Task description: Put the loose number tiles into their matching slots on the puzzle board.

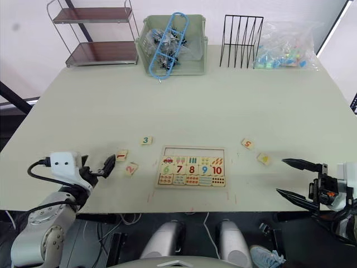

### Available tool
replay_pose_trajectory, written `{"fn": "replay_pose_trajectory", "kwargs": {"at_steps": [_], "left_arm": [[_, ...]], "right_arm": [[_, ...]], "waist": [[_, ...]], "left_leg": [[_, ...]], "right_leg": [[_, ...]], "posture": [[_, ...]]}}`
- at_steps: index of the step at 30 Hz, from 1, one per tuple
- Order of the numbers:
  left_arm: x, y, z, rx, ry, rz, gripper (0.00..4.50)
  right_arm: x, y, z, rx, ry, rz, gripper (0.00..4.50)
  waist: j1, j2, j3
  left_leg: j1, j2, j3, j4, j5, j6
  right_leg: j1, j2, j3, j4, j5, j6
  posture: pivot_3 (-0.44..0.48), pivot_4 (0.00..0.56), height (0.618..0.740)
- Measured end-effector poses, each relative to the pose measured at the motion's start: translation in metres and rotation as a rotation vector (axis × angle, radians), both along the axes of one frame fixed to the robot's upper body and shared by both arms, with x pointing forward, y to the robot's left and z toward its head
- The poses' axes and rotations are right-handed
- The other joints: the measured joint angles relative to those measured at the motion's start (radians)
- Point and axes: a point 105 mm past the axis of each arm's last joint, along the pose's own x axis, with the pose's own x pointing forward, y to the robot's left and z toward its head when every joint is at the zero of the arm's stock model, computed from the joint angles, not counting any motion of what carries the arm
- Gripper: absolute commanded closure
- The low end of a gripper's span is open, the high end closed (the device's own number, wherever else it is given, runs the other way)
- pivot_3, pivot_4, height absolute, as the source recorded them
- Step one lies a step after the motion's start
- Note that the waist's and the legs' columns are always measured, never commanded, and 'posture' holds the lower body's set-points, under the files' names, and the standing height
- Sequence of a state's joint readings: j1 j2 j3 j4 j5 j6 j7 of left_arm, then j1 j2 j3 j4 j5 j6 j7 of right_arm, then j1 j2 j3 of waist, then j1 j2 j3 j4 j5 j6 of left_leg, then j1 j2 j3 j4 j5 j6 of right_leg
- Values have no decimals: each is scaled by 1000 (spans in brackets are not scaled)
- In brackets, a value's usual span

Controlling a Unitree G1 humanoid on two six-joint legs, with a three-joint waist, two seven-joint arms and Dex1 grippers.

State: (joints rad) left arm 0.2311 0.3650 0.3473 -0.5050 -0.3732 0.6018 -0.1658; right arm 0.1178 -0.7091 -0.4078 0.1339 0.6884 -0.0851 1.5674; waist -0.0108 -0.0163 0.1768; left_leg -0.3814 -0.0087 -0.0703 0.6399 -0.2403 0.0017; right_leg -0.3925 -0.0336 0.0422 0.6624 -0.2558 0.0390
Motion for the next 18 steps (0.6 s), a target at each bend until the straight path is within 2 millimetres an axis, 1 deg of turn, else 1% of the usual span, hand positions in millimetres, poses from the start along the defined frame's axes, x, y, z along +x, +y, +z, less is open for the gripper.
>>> {"fn": "replay_pose_trajectory", "kwargs": {"at_steps": [2,6,8,10,15,18], "left_arm": [[0,-5,-2,-10,5,-11,38],[9,-26,5,-47,-31,-35,38],[11,-33,6,-52,-34,-33,38],[12,-35,5,-46,-28,-31,38],[11,-38,-1,-57,24,44,38],[14,-37,0,-43,33,69,38]], "right_arm": [[1,0,0,0,-4,2,0],[1,-3,-2,5,4,3,0],[0,-3,-3,3,6,8,0],[0,-3,-4,1,5,12,0],[-3,-4,-6,-4,14,10,0],[-5,-5,-8,-5,20,8,0]], "waist": [[0,0,0],[3,0,0],[3,0,0],[0,0,0],[0,0,0],[0,0,0]], "left_leg": [[0,0,0,0,0,0],[0,-1,0,1,0,0],[0,-1,0,1,0,0],[0,-1,0,1,0,0],[-1,-1,0,1,0,0],[-1,-1,-1,1,0,0]], "right_leg": [[0,0,0,0,0,0],[0,0,0,0,0,0],[0,0,0,0,0,0],[0,0,0,0,0,0],[0,1,0,0,1,1],[0,1,0,0,1,1]], "posture": [[0,150,739],[0,150,739],[0,150,739],[0,150,739],[0,150,739],[0,150,739]]}}
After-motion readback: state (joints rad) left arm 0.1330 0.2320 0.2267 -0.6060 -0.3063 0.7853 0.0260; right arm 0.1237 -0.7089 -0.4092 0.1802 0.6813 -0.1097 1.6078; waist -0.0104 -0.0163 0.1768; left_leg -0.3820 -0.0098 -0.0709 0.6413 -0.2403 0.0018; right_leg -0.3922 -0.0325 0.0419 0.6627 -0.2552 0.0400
